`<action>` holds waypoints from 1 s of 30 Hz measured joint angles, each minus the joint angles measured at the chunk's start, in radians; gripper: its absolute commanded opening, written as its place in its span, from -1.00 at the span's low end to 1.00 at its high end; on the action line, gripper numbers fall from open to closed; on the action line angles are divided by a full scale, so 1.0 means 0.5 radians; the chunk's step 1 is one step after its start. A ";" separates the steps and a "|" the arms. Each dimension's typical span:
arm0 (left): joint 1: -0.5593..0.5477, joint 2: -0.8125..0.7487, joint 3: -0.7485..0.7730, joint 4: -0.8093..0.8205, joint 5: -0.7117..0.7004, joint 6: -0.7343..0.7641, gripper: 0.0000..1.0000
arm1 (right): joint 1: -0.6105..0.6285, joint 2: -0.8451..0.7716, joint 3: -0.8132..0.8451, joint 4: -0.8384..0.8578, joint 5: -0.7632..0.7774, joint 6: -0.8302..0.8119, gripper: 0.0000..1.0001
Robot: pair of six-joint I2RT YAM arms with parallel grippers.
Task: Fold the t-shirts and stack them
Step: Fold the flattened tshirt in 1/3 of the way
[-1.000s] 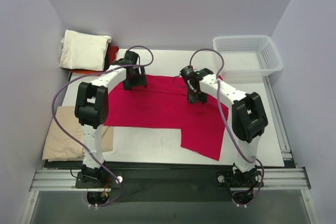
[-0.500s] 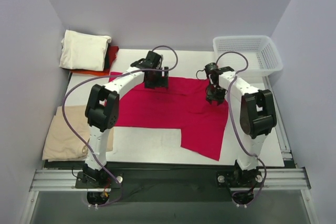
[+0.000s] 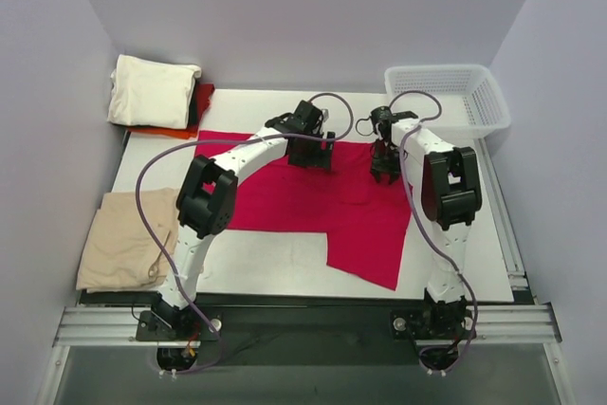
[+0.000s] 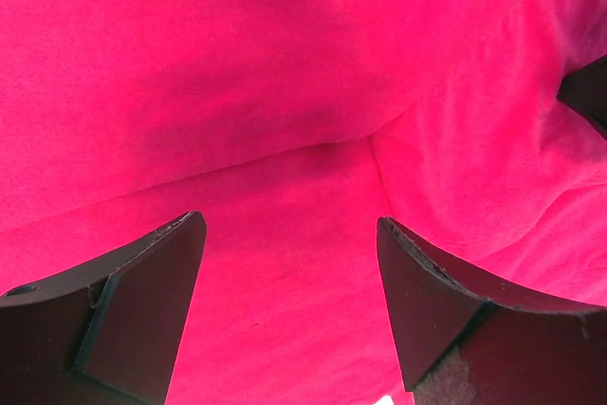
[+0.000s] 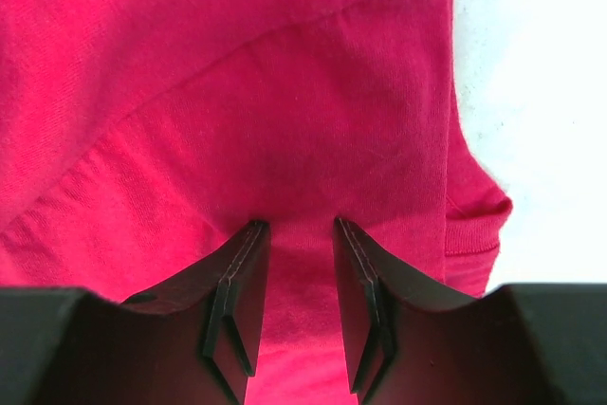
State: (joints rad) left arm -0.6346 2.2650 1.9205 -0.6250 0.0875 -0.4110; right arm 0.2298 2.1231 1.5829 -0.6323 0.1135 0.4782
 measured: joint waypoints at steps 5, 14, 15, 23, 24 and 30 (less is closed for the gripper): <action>0.011 0.000 0.000 -0.008 -0.001 0.011 0.68 | -0.005 0.156 0.259 -0.156 -0.012 -0.032 -0.25; 0.009 0.000 0.003 -0.047 -0.001 0.045 0.69 | 0.022 0.377 0.661 -0.257 0.023 -0.106 -0.24; 0.007 0.000 0.003 -0.047 -0.001 0.050 0.68 | 0.021 0.376 0.663 -0.254 0.047 -0.108 -0.24; 0.005 0.000 0.003 -0.045 0.000 0.063 0.68 | 0.018 0.057 0.319 -0.143 0.254 -0.110 -0.21; 0.005 0.000 0.003 -0.045 0.000 0.063 0.68 | 0.018 -0.047 0.247 -0.137 0.278 -0.103 -0.20; 0.000 0.013 0.026 -0.044 -0.001 0.063 0.68 | 0.011 -0.575 -0.130 0.001 0.340 -0.041 -0.22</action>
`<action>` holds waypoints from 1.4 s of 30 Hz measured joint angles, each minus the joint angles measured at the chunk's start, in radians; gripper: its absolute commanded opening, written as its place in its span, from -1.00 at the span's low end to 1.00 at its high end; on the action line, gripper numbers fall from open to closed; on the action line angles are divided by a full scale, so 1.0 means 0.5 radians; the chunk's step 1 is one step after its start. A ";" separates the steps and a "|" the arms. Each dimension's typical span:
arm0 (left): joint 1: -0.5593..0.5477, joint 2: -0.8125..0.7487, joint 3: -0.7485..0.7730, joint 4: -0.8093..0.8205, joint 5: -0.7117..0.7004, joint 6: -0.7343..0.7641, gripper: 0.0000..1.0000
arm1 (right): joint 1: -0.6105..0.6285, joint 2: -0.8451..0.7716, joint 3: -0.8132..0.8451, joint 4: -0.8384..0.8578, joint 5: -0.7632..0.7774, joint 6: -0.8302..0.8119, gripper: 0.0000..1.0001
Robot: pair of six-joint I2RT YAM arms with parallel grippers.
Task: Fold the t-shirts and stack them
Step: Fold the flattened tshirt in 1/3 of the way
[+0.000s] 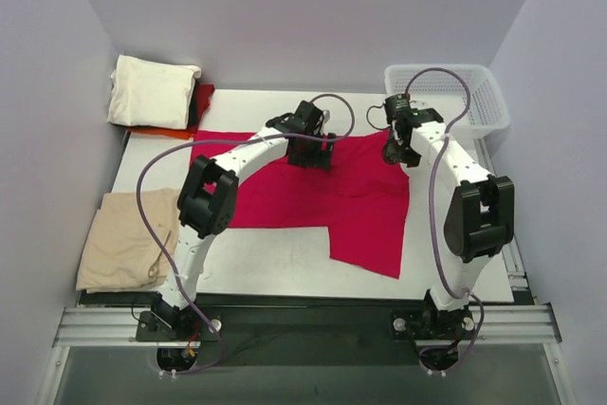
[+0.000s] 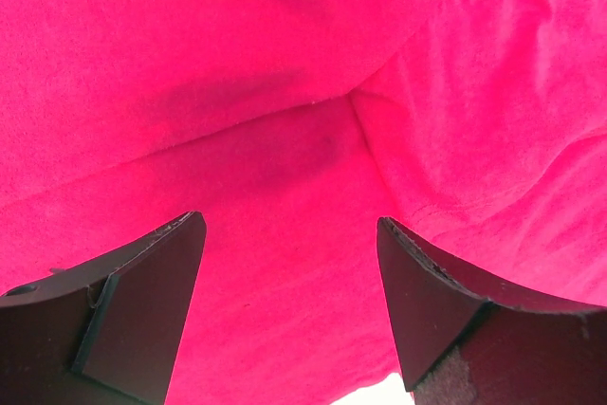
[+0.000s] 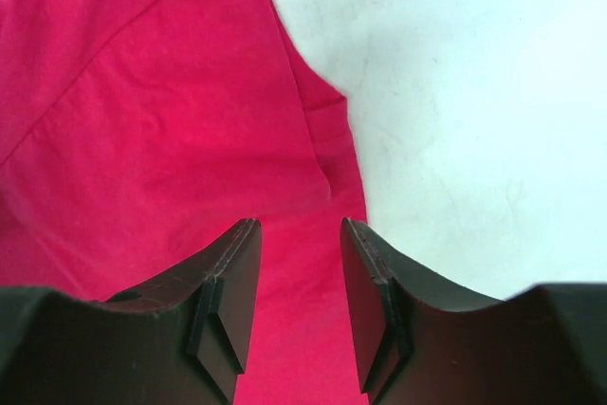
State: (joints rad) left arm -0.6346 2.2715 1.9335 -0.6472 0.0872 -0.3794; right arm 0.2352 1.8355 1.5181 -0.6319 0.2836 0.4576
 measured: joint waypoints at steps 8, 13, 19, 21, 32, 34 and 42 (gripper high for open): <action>-0.021 0.045 0.062 0.000 -0.004 -0.002 0.68 | -0.148 -0.218 -0.664 0.317 -0.279 0.149 -0.41; -0.024 0.047 0.062 0.001 -0.005 -0.002 0.68 | -0.257 -0.222 -0.989 0.573 -0.443 0.217 -0.47; -0.024 0.047 0.061 0.001 -0.008 -0.002 0.68 | -0.260 -0.321 -1.135 0.900 -0.457 0.233 -0.50; -0.024 0.047 0.060 0.002 -0.012 -0.002 0.68 | -0.260 -0.369 -1.188 1.001 -0.455 0.237 -0.50; -0.024 0.047 0.040 0.001 -0.028 -0.002 0.68 | -0.260 -0.462 -1.271 1.211 -0.419 0.211 -0.50; -0.024 0.047 0.040 0.001 -0.031 -0.002 0.68 | -0.260 -0.453 -1.272 1.228 -0.418 0.195 -0.50; -0.024 0.047 0.033 0.000 -0.053 -0.001 0.68 | -0.262 -0.317 -1.263 1.304 -0.428 0.177 -0.50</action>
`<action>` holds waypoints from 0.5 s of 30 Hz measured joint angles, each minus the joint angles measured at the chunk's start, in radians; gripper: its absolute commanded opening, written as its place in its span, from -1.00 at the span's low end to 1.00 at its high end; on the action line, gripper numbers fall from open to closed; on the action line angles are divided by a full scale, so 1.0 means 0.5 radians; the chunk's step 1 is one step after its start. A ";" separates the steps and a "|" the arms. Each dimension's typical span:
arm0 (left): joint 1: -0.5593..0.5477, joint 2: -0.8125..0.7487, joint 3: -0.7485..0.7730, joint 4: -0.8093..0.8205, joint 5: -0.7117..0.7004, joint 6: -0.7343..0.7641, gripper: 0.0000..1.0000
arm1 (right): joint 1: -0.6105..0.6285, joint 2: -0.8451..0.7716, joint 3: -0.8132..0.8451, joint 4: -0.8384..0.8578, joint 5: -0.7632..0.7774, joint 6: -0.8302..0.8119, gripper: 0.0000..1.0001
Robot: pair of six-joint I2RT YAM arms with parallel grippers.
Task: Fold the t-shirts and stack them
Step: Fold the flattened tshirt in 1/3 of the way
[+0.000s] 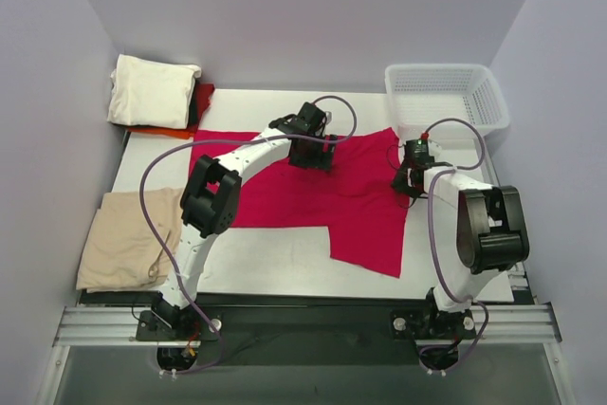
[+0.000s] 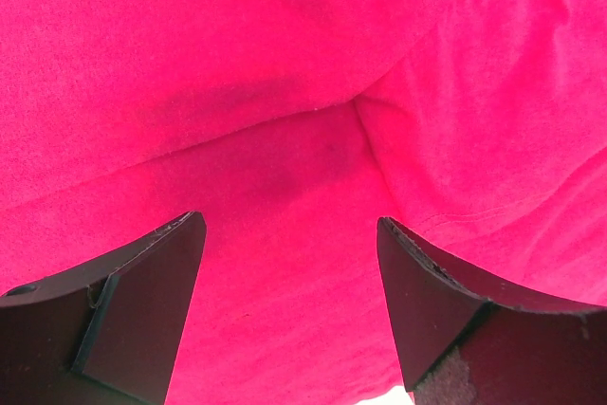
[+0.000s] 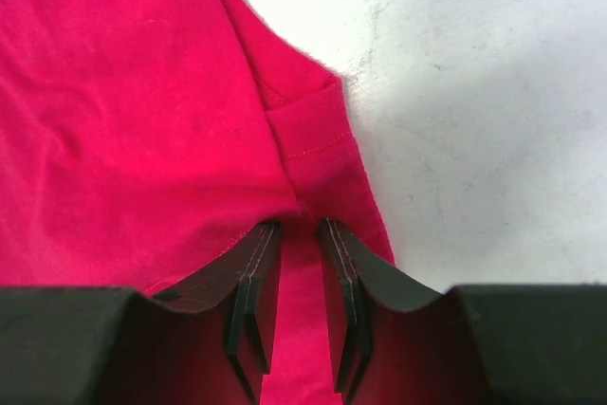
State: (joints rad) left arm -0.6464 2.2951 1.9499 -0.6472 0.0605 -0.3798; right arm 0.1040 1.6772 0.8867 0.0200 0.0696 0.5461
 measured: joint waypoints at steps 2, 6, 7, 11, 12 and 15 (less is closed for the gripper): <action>0.000 0.000 -0.006 -0.001 -0.002 0.001 0.68 | -0.004 0.032 0.014 -0.001 -0.005 -0.001 -0.49; 0.001 0.000 -0.015 -0.004 -0.007 0.000 0.68 | -0.024 0.074 0.086 -0.011 -0.037 -0.001 -0.48; 0.001 0.000 -0.015 -0.004 -0.007 0.000 0.68 | -0.026 0.091 0.105 -0.014 -0.048 -0.001 -0.49; 0.001 0.000 -0.017 -0.005 -0.008 0.001 0.68 | -0.027 0.139 0.159 -0.048 -0.068 -0.007 -0.89; 0.001 0.000 -0.017 -0.005 -0.008 0.000 0.68 | -0.027 0.140 0.163 -0.061 -0.069 -0.009 -1.00; 0.001 0.000 -0.018 -0.005 -0.008 0.000 0.68 | -0.027 0.139 0.168 -0.082 -0.066 -0.008 -1.00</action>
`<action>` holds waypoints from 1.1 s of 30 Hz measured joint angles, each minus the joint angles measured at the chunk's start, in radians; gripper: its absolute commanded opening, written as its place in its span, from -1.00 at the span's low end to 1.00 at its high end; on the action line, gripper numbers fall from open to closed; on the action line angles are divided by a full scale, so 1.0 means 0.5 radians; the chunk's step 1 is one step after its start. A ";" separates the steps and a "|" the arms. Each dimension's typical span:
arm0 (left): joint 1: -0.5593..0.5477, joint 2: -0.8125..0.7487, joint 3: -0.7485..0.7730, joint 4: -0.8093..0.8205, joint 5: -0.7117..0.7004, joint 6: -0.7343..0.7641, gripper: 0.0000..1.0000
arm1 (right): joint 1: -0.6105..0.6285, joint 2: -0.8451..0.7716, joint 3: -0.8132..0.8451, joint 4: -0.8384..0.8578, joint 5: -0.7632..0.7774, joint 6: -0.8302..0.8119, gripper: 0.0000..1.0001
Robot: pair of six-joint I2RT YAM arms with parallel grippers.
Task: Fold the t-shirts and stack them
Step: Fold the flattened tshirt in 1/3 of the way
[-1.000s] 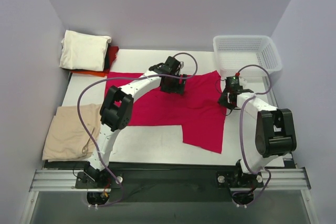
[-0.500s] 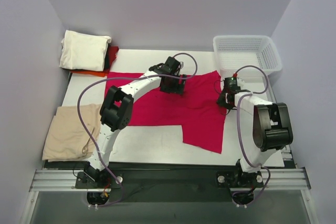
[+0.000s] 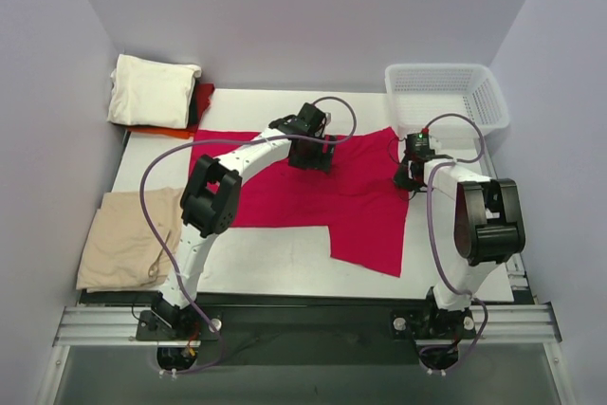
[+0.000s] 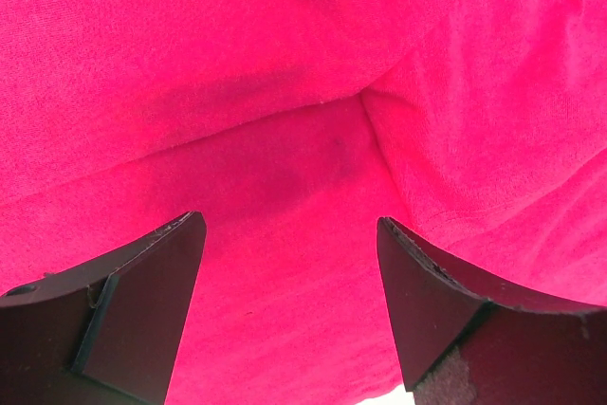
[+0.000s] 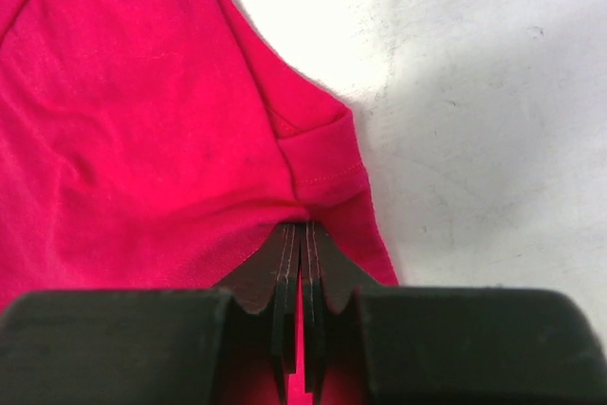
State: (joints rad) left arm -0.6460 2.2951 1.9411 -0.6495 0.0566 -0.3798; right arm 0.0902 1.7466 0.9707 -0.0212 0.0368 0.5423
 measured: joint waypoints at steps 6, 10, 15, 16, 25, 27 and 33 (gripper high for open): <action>0.000 0.000 -0.015 0.002 0.000 0.000 0.68 | 0.017 -0.043 0.000 -0.101 0.047 -0.008 -1.00; 0.000 0.000 -0.021 0.004 -0.001 -0.001 0.68 | 0.069 -0.153 0.000 -0.199 0.120 -0.018 -1.00; 0.000 0.000 -0.021 0.005 -0.001 0.000 0.68 | 0.139 -0.313 0.000 -0.299 0.201 -0.027 -1.00; 0.000 0.000 -0.021 0.005 0.000 -0.001 0.68 | 0.150 -0.329 0.000 -0.317 0.212 -0.027 -1.00; 0.002 0.000 -0.021 0.005 0.000 -0.001 0.68 | 0.158 -0.330 -0.060 -0.459 0.273 0.002 -1.00; 0.002 0.000 -0.022 0.005 -0.001 -0.001 0.68 | 0.158 -0.307 -0.060 -0.491 0.295 0.018 -0.85; 0.002 -0.001 -0.063 0.008 -0.003 0.000 0.68 | 0.159 -0.201 -0.054 -0.584 0.334 0.055 -0.19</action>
State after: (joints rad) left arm -0.6449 2.2948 1.9099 -0.6456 0.0551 -0.3798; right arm 0.1699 1.6459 0.9436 -0.3130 0.2039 0.5697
